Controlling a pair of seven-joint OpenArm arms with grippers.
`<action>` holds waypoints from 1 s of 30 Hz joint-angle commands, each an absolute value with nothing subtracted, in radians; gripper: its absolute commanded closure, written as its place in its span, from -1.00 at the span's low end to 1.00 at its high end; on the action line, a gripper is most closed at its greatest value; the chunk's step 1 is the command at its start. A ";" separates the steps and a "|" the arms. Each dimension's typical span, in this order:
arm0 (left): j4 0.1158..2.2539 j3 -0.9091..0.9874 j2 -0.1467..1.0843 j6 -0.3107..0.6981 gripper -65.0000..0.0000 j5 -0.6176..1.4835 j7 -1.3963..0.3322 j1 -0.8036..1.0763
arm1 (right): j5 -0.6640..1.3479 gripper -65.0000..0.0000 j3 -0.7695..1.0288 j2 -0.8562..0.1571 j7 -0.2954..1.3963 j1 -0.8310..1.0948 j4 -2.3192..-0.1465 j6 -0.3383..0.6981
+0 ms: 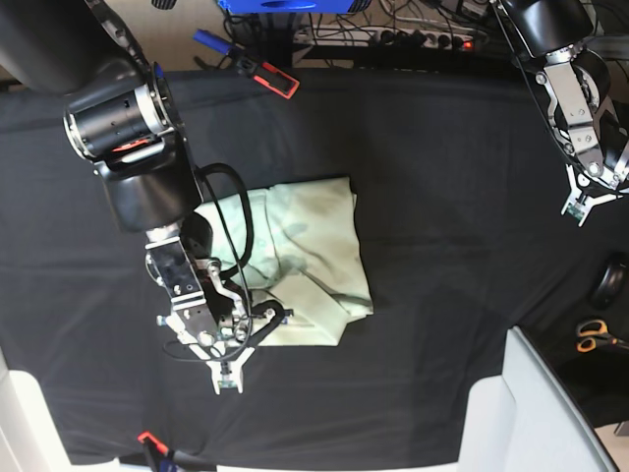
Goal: Fold the T-shirt properly
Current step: 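Tuck the shirt edge under the bundle with the right gripper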
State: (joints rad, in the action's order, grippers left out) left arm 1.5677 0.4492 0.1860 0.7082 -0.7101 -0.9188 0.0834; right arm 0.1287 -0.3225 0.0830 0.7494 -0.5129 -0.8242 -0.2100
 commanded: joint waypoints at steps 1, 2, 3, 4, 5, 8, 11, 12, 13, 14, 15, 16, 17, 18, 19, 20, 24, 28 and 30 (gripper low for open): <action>1.584 0.455 0.200 0.698 1.00 -0.725 -0.921 0.074 | 0.127 1.00 -0.325 0.088 0.720 -0.553 -0.839 -0.208; 1.584 0.453 0.200 0.698 1.00 -0.725 -0.921 0.074 | 0.127 1.00 -0.325 0.088 0.710 -0.553 -0.839 -0.208; 1.584 0.452 0.200 0.698 1.00 -0.725 -0.921 0.074 | 0.127 1.00 -0.325 0.088 0.704 -0.553 -0.839 -0.208; 1.584 0.450 0.200 0.698 1.00 -0.725 -0.921 0.074 | 0.127 1.00 -0.325 0.088 0.696 -0.553 -0.839 -0.208; 1.584 0.450 0.199 0.698 1.00 -0.725 -0.921 0.074 | 0.127 1.00 -0.325 0.088 0.688 -0.553 -0.839 -0.208; 1.584 0.449 0.199 0.698 1.00 -0.725 -0.921 0.074 | 0.127 1.00 -0.325 0.088 0.665 -0.553 -0.839 -0.206; 1.584 0.449 0.199 0.698 1.00 -0.725 -0.921 0.074 | 0.127 1.00 -0.325 0.090 0.634 -0.553 -0.839 -0.206; 1.584 0.449 0.199 0.698 1.00 -0.725 -0.921 0.074 | 0.127 1.00 -0.325 0.091 0.625 -0.552 -0.839 -0.206; 1.584 0.449 0.199 0.698 1.00 -0.725 -0.921 0.074 | 0.127 1.00 -0.323 0.091 0.616 -0.552 -0.839 -0.206; 1.584 0.449 0.199 0.698 1.00 -0.725 -0.921 0.074 | 0.127 1.00 -0.323 0.091 0.608 -0.552 -0.839 -0.206; 1.584 0.449 0.199 0.698 1.00 -0.725 -0.921 0.074 | 0.127 1.00 -0.323 0.091 0.601 -0.552 -0.839 -0.206; 1.584 0.449 0.199 0.698 1.00 -0.725 -0.921 0.074 | 0.127 1.00 -0.323 0.093 0.595 -0.552 -0.839 -0.206; 1.584 0.449 0.199 0.698 1.00 -0.725 -0.921 0.074 | 0.127 1.00 -0.323 0.093 0.587 -0.552 -0.839 -0.206; 1.584 0.449 0.199 0.698 1.00 -0.725 -0.921 0.074 | 0.127 1.00 -0.323 0.093 0.581 -0.550 -0.837 -0.206; 1.584 0.449 0.199 0.698 1.00 -0.725 -0.921 0.074 | 0.127 1.00 -0.323 0.093 0.576 -0.550 -0.837 -0.206; 1.584 0.449 0.199 0.698 1.00 -0.725 -0.921 0.074 | 0.127 1.00 -0.323 0.093 0.570 -0.550 -0.837 -0.206; 1.584 0.449 0.199 0.698 1.00 -0.725 -0.921 0.074 | 0.127 1.00 -0.323 0.093 0.542 -0.549 -0.832 -0.174; 1.584 0.449 0.199 0.698 1.00 -0.725 -0.921 0.074 | 0.128 1.00 -0.321 0.094 0.529 -0.552 -0.786 -0.174; 1.584 0.449 0.199 0.698 1.00 -0.725 -0.921 0.074 | 0.128 1.00 -0.321 0.101 0.499 -0.552 -0.768 -0.174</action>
State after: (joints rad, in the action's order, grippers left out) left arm 1.5677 0.4461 0.1829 0.7082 -0.7101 -0.9188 0.0834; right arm 0.1287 -0.3229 0.0875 0.5232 -0.5144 -0.7525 -0.1738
